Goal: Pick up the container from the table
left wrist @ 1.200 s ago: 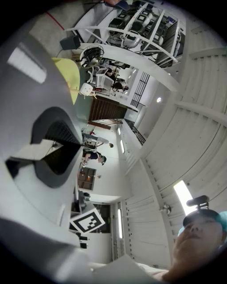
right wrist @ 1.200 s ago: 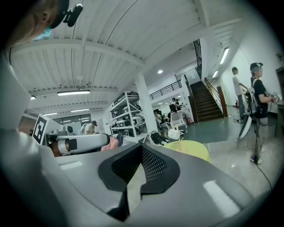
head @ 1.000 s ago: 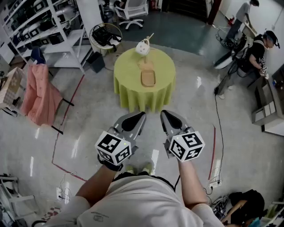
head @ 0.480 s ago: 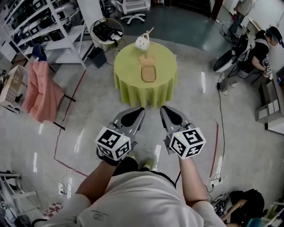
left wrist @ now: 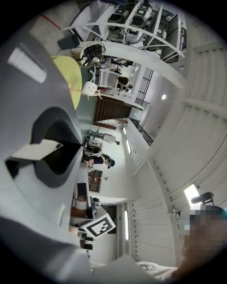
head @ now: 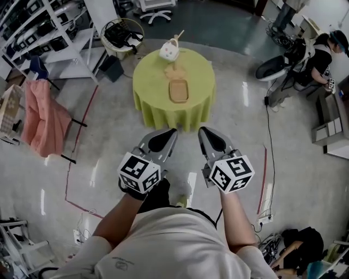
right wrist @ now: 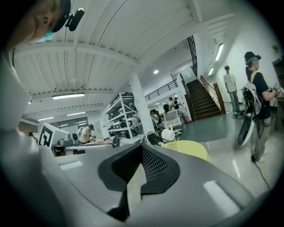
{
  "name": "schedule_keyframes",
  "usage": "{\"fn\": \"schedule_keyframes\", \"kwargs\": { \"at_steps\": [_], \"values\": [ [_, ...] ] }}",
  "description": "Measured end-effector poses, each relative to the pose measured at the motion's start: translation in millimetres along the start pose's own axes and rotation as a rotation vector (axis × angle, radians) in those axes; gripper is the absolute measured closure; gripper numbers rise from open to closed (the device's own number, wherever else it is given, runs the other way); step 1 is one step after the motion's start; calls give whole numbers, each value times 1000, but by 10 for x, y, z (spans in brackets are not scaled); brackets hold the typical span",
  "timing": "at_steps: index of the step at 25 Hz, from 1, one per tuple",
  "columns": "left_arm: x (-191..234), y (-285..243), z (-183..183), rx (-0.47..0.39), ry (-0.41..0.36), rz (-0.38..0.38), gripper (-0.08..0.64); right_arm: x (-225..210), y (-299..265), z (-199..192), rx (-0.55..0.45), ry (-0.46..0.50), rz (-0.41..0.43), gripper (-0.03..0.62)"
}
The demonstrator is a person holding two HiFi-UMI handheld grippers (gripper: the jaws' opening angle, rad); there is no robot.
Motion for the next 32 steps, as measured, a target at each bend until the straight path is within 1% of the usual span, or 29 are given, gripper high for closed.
{"fn": "schedule_keyframes", "kwargs": {
  "at_steps": [5,9,14,18,21,25,29,32],
  "values": [
    [474,-374,56,37,-19,-29,554,-222,-470,-18,11,-12,-39,581],
    [914,-676,107,84,-46,-61,554,-368,-895,-45,24,-31,-80,581],
    [1391,-1017,95,152,-90,-121,554,-503,-1342,-126,45,-60,-149,583],
    [1739,-1286,49,198,-132,-146,554,-620,-1633,-190,52,-78,-189,582],
    [1919,-1495,-46,241,-170,-145,554,-740,-1767,-255,58,-94,-215,582],
    [2036,-1775,-229,312,-216,-155,554,-949,-1912,-358,66,-113,-231,582],
    [2175,-2070,-445,389,-271,-160,554,-1166,-2099,-481,71,-116,-215,581],
    [2252,-2276,-609,454,-292,-160,552,-1326,-2225,-574,84,-113,-192,582]
  ]
}}
Point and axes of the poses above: the fingertips, and each gripper's own axes: y backward along the fingers, x to its left, z out of its top, the point moved 10 cm from there along y, backward along the fingers, and after that the axes turned 10 degrees about y, right-handed, at the moved point
